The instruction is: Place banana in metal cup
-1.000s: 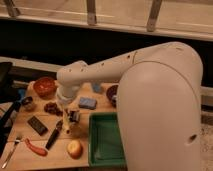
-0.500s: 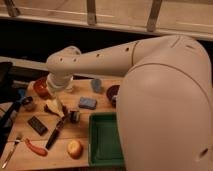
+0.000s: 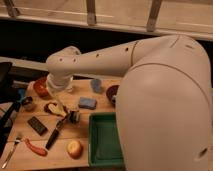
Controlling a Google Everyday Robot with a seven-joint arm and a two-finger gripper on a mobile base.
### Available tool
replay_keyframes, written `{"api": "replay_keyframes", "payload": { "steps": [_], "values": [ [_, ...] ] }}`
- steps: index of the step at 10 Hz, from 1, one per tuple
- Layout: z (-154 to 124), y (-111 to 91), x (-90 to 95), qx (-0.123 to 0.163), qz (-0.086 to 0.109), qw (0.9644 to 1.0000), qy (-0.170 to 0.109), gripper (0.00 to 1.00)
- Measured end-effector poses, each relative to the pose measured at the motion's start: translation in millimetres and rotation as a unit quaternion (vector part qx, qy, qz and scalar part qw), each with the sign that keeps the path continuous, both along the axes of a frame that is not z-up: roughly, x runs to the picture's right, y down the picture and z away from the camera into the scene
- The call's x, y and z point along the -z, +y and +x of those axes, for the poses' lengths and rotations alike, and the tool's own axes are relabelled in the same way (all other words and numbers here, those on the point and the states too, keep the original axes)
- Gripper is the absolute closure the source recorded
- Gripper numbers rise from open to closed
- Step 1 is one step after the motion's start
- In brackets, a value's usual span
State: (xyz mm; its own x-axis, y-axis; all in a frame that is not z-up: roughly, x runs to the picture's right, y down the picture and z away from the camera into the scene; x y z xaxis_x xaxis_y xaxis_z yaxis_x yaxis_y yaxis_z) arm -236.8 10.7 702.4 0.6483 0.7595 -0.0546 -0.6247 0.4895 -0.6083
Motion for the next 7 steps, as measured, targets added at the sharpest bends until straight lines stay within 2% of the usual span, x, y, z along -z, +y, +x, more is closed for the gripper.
{"api": "replay_keyframes", "payload": {
  "steps": [2,4,7],
  "values": [
    [-8.9,-19.4,-1.1,0.011,0.024,0.9996,0.002,1.00],
    [-38.3,-44.0,-4.4,0.035,0.051,0.9981,-0.005,1.00],
    [-91.2,-77.9,-8.2,0.068,0.085,0.9937,-0.029,1.00]
  ]
}}
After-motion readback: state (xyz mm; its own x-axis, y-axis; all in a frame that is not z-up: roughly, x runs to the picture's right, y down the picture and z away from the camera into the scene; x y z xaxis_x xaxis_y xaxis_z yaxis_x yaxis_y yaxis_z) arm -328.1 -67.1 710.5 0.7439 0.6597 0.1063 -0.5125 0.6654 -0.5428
